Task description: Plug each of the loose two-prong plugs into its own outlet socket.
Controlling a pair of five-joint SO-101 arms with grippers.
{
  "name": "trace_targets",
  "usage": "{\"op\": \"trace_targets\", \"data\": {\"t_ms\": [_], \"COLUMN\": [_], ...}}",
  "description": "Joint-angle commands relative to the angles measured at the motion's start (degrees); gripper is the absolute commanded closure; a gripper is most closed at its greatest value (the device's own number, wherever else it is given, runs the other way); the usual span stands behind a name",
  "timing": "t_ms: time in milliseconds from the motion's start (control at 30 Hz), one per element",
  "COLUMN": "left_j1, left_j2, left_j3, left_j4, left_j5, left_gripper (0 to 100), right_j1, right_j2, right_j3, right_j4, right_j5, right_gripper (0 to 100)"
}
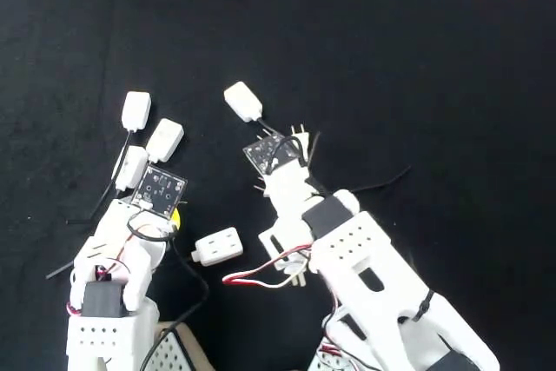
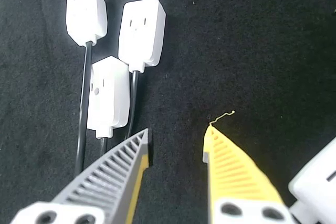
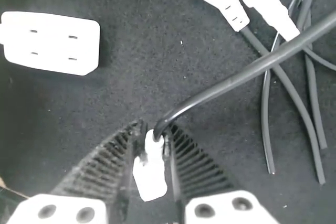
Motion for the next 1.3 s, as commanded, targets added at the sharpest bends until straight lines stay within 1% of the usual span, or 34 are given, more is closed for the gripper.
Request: {"op": "trace_targets", "data": {"t_ms": [0,300,433,633,767,867,967,1100,1267], "left_j1": [0.2,0.2,0.2,0.2,0.2,0.2,0.2,0.2,0.2], "left_j2": [-0.1,-0.1,-0.1,-0.1,-0.1,-0.1,-0.1,-0.1,-0.1], "left_j3": [1.1,1.1,1.1,1.1,1.1,1.1,1.1,1.1,1.1], "left_j4": [0.3,0.3,0.3,0.3,0.3,0.3,0.3,0.3,0.3], "left_j5": [-0.3,-0.3,-0.3,-0.3,-0.3,-0.3,-0.3,-0.3,-0.3], "left_gripper": [83,83,83,83,83,83,83,83,83], "right_j1": [-0.7,-0.7,-0.6,-0.8,-0.8,-0.8,-0.7,-0.5,0.4], "right_j2": [-1.1,-1.4,-1.5,-1.5,-1.8,-6.2,-15.0,-25.7,-28.0], "right_j3": [-0.1,-0.4,-4.5,-14.3,-13.4,-13.0,-12.5,-8.4,-5.1], "right_j4": [-0.5,-0.5,0.0,8.4,8.0,8.0,9.1,9.8,8.9], "right_j5": [0.4,0.4,0.4,0.5,0.5,0.5,0.7,3.8,4.0], "right_gripper": [98.7,98.7,98.7,98.7,98.7,98.7,98.7,98.7,98.7]}}
